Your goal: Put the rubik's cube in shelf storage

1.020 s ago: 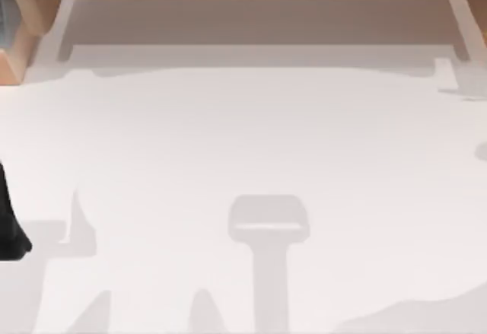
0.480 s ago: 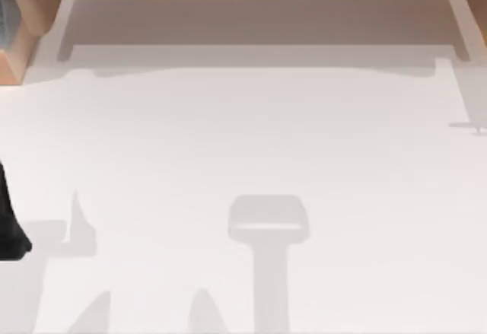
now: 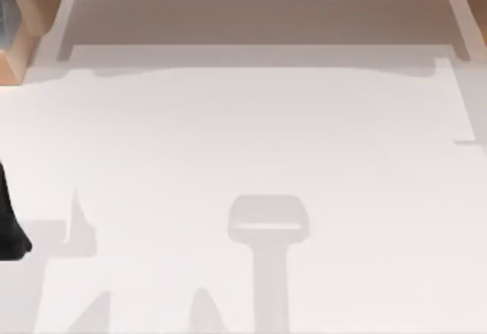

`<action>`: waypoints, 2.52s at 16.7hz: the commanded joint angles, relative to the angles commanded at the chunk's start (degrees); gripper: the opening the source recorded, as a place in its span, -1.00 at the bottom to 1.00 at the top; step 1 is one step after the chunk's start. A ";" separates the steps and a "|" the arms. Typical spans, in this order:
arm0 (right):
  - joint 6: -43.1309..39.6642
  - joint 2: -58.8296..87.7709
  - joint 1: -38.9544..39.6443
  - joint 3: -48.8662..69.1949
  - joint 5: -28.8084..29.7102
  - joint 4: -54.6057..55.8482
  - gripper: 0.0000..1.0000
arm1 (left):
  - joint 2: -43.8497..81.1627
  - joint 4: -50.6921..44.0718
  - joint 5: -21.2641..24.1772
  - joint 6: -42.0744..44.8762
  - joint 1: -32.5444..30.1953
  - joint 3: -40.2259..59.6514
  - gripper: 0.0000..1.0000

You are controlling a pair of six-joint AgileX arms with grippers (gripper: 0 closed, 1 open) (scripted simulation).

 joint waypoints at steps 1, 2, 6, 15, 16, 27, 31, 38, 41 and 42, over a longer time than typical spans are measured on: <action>0.01 -0.74 -1.09 -1.90 -1.12 1.29 -1.00 | 0.00 0.00 0.00 0.00 0.00 0.00 1.00; 0.07 -1.41 -2.10 -3.92 -2.16 2.44 -1.00 | 0.00 0.00 0.00 0.00 0.00 0.00 1.00; 0.13 -2.38 -3.79 -6.57 -3.71 4.26 -1.00 | 0.00 0.00 0.00 0.00 0.00 0.00 1.00; 0.13 -2.38 -3.79 -6.57 -3.71 4.26 0.06 | 0.00 0.00 0.00 0.00 0.00 0.00 1.00; 0.13 -2.38 -3.79 -6.57 -3.71 4.26 0.21 | 0.00 0.00 0.00 0.00 0.00 0.00 1.00; 0.13 -2.38 -3.79 -6.57 -3.71 4.26 1.00 | 0.00 0.00 0.00 0.00 0.00 0.00 1.00; 0.11 -2.46 -3.87 -6.65 -3.82 4.42 1.00 | 0.00 0.00 0.00 0.00 0.00 0.00 1.00; 0.16 -3.42 -6.48 -10.04 -6.50 6.79 1.00 | 0.00 0.00 0.00 0.00 0.00 0.00 1.00; 0.24 -3.15 -6.59 -9.37 -6.03 6.14 1.00 | 0.00 0.00 0.00 0.00 0.00 0.00 1.00; 0.45 -3.11 -7.30 -8.38 -5.29 5.05 1.00 | 0.00 0.00 0.00 0.00 0.00 0.00 1.00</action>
